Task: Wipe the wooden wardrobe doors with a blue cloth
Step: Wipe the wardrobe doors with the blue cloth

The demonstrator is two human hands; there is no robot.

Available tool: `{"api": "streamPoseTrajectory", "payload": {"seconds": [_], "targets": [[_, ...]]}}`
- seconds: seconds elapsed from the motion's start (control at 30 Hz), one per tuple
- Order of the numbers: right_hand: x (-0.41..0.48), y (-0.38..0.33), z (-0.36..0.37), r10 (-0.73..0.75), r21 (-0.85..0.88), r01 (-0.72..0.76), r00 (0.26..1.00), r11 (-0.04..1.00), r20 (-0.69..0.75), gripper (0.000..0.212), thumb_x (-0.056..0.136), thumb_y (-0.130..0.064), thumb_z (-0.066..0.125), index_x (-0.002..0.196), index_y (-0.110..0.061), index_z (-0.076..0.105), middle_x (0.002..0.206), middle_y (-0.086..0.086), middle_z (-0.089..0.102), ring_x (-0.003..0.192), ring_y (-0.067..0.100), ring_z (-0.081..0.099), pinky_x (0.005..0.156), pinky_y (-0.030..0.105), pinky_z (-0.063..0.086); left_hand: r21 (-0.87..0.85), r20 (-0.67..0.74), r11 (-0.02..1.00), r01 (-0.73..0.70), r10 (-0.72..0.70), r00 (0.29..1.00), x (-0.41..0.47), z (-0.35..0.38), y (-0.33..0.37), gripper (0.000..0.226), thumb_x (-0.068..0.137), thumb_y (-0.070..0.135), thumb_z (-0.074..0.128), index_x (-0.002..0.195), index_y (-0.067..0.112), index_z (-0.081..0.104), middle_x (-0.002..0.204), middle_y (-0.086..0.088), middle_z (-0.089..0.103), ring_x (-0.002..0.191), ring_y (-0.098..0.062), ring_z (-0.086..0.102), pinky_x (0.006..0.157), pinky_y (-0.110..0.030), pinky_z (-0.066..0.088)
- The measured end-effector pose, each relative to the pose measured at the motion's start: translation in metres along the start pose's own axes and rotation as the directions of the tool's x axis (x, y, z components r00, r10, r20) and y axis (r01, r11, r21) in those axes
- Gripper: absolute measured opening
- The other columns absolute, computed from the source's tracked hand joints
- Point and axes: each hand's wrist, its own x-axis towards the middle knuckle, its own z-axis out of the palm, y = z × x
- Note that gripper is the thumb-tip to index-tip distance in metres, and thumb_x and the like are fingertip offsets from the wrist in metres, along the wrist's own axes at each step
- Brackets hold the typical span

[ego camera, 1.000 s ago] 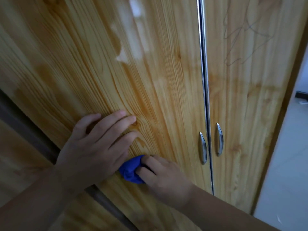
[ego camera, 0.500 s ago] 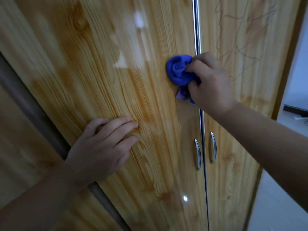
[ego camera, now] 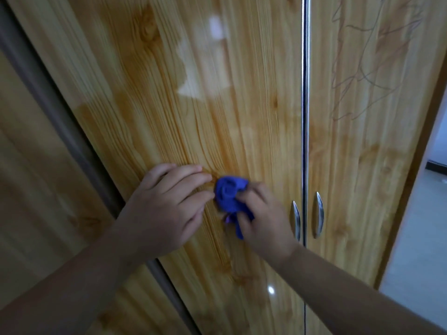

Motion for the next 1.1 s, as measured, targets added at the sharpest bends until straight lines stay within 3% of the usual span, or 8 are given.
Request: {"api": "streamPoseTrajectory", "payload": {"seconds": [0.1, 0.23, 0.47, 0.57, 0.63, 0.83, 0.97, 1.1], "targets": [[-0.024, -0.016, 0.02, -0.023, 0.005, 0.022, 0.988, 1.0, 0.151, 0.027, 0.085, -0.022, 0.052, 0.111, -0.021, 0.058, 0.113, -0.004, 0.051, 0.082, 0.018, 0.06, 0.062, 0.032, 0.055, 0.0, 0.05, 1.0, 0.004, -0.004, 0.999, -0.009, -0.007, 0.003, 0.031, 0.1, 0.028, 0.05, 0.117, 0.021, 0.075, 0.136, -0.001, 0.068, 0.134, -0.023, 0.058, 0.116, -0.045, 0.036], [-0.013, -0.031, 0.002, -0.032, 0.004, 0.032, 0.985, 0.999, 0.171, 0.025, 0.082, -0.02, 0.057, 0.107, -0.023, 0.059, 0.108, -0.008, 0.052, 0.076, 0.013, 0.059, 0.057, 0.027, 0.053, -0.006, 0.085, 0.999, 0.042, -0.042, 0.996, -0.021, -0.024, 0.0, 0.032, 0.102, 0.031, 0.047, 0.118, 0.023, 0.073, 0.137, -0.001, 0.066, 0.137, -0.024, 0.054, 0.117, -0.043, 0.034], [0.111, -0.081, -0.068, -0.17, -0.077, 0.161, 0.977, 0.984, -0.131, 0.036, 0.084, -0.017, 0.056, 0.118, -0.014, 0.064, 0.109, 0.0, 0.058, 0.092, 0.012, 0.055, 0.074, 0.022, 0.046, 0.061, -0.11, 0.96, 0.273, -0.265, 0.958, -0.019, -0.067, -0.02, 0.027, 0.095, 0.026, 0.058, 0.115, 0.018, 0.074, 0.138, -0.007, 0.065, 0.136, -0.03, 0.055, 0.113, -0.05, 0.04], [0.155, -0.095, -0.071, -0.16, -0.047, 0.154, 0.966, 0.987, -0.201, 0.037, 0.088, -0.013, 0.057, 0.124, -0.014, 0.066, 0.112, -0.003, 0.057, 0.089, 0.011, 0.06, 0.075, 0.029, 0.054, 0.06, -0.156, 0.916, 0.397, -0.384, 0.91, -0.016, -0.081, -0.035, 0.034, 0.096, 0.027, 0.057, 0.123, 0.016, 0.073, 0.141, -0.009, 0.063, 0.139, -0.03, 0.053, 0.114, -0.049, 0.041], [0.161, -0.098, -0.06, -0.142, -0.044, 0.136, 0.976, 0.99, -0.168, 0.036, 0.089, -0.004, 0.061, 0.124, -0.012, 0.067, 0.114, 0.0, 0.059, 0.087, 0.015, 0.064, 0.075, 0.034, 0.058, 0.024, -0.145, 0.894, 0.448, -0.44, 0.886, -0.019, -0.084, -0.041, 0.037, 0.096, 0.029, 0.057, 0.128, 0.016, 0.071, 0.142, -0.007, 0.062, 0.142, -0.026, 0.05, 0.116, -0.046, 0.039], [0.085, -0.096, -0.004, -0.178, -0.162, 0.181, 0.983, 0.97, 0.03, 0.033, 0.081, -0.01, 0.062, 0.113, -0.019, 0.064, 0.112, -0.002, 0.057, 0.078, 0.012, 0.06, 0.063, 0.015, 0.045, 0.0, -0.108, 0.889, 0.457, -0.455, 0.884, -0.035, -0.075, -0.044, 0.038, 0.097, 0.031, 0.057, 0.131, 0.016, 0.07, 0.144, -0.007, 0.061, 0.145, -0.024, 0.048, 0.117, -0.053, 0.041], [0.029, -0.097, 0.027, -0.162, -0.122, 0.202, 0.947, 0.972, 0.277, 0.029, 0.083, -0.011, 0.052, 0.106, -0.018, 0.068, 0.107, 0.001, 0.062, 0.077, 0.022, 0.063, 0.059, 0.033, 0.056, -0.001, -0.104, 0.887, 0.462, -0.46, 0.882, -0.037, -0.073, -0.041, 0.038, 0.097, 0.03, 0.058, 0.129, 0.016, 0.071, 0.144, -0.007, 0.061, 0.146, -0.025, 0.047, 0.123, -0.051, 0.034], [0.03, -0.1, 0.02, -0.128, -0.097, 0.174, 0.924, 0.98, 0.361, 0.028, 0.086, -0.011, 0.052, 0.108, -0.017, 0.067, 0.107, 0.0, 0.061, 0.078, 0.022, 0.062, 0.06, 0.035, 0.055, 0.0, -0.076, 0.89, 0.455, -0.454, 0.888, -0.038, -0.069, -0.032, 0.038, 0.096, 0.031, 0.057, 0.129, 0.018, 0.072, 0.145, -0.005, 0.061, 0.147, -0.025, 0.045, 0.127, -0.05, 0.026]]}}
